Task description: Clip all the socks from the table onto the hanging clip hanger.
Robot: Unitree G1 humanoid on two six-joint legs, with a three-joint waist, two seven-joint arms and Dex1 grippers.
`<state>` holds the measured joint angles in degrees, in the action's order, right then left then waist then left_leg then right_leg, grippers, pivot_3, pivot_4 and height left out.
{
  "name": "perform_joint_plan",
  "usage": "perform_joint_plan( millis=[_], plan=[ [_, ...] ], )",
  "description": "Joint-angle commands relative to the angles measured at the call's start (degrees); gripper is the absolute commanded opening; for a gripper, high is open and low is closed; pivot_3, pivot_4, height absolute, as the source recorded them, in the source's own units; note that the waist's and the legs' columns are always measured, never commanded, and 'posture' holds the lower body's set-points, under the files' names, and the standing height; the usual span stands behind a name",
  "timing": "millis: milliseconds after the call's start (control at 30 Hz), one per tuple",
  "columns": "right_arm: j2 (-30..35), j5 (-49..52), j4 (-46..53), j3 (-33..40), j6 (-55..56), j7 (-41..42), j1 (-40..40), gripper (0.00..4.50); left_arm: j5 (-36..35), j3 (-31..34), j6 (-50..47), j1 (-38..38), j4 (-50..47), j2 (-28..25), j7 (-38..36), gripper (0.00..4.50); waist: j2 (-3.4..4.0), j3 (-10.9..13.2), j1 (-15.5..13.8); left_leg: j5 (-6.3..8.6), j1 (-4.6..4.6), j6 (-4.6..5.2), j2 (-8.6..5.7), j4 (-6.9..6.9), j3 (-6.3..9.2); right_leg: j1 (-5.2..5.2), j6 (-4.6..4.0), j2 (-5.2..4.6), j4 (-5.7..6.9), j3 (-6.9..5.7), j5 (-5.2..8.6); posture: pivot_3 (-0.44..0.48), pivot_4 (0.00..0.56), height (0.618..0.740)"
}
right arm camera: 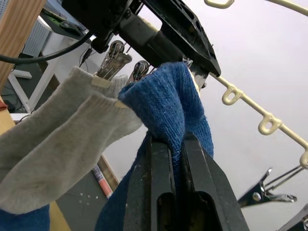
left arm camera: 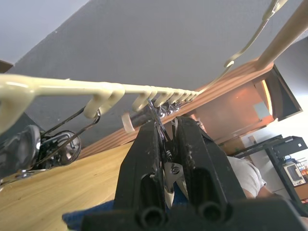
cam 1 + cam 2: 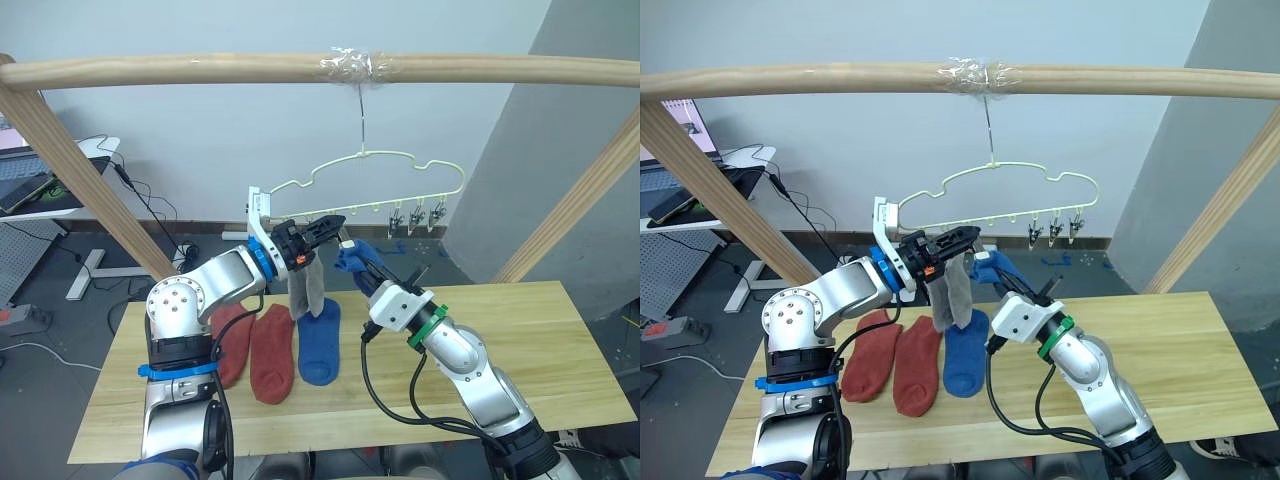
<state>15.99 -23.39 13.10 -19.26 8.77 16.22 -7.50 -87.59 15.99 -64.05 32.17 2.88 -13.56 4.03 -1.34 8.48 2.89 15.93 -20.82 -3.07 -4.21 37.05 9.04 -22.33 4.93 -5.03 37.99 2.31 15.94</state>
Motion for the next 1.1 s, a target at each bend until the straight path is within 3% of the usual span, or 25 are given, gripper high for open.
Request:
perform_joint_plan(
  millis=[33,233,267,333,733,1100],
  plan=[
    [0.0,1.3,2.8,1.0,1.5,-0.2,-0.1,0.03,-0.6,0.0,1.2,0.7,-3.5,-0.3,-2.8,0.17,0.0,0.0,0.0,0.0,0.0,0.0,0.0,0.0,0.0,0.0,0.0,0.0,0.0,0.0,0.0,-0.08,0.111,0.74],
    [0.0,1.3,2.6,0.8,1.7,-0.2,0.0,0.03,2.3,-1.3,2.5,-0.4,-7.1,-0.9,-6.6,0.17,0.0,0.0,0.0,0.0,0.0,0.0,0.0,0.0,-0.01,0.0,0.0,0.0,0.0,0.0,0.0,-0.081,0.109,0.74],
    [0.0,1.3,2.4,0.8,1.7,-0.2,0.0,0.0,1.7,-0.9,2.8,-0.3,-7.2,-0.6,-6.5,0.73,0.0,0.0,0.0,0.0,0.0,0.0,0.0,0.0,-0.01,0.0,0.0,0.0,0.0,0.0,0.0,-0.081,0.11,0.74],
    [-0.2,1.2,2.2,0.7,1.6,-0.3,-0.3,0.0,0.6,-0.4,3.0,-0.2,-7.4,-0.4,-6.4,1.12,0.0,0.0,0.0,0.0,0.0,0.0,0.0,0.0,-0.01,0.0,0.0,0.0,0.0,0.0,0.0,-0.081,0.11,0.74],
    [-0.7,1.4,1.2,0.8,1.6,-0.1,-1.3,0.0,-2.7,-0.1,3.7,-1.0,-7.4,-1.3,-4.3,4.45,0.0,0.0,0.0,0.0,0.01,0.0,0.01,0.01,-0.01,0.01,0.0,0.0,0.02,0.01,0.0,-0.076,0.118,0.74],
    [-0.3,1.7,1.6,0.9,1.7,-0.1,-0.6,0.0,-1.9,-0.8,4.6,-1.7,-7.3,-2.0,-3.5,4.45,0.0,0.0,0.0,0.0,0.01,0.0,0.01,0.0,-0.01,0.01,0.0,0.0,0.02,0.0,0.0,-0.071,0.125,0.74]
  ],
)
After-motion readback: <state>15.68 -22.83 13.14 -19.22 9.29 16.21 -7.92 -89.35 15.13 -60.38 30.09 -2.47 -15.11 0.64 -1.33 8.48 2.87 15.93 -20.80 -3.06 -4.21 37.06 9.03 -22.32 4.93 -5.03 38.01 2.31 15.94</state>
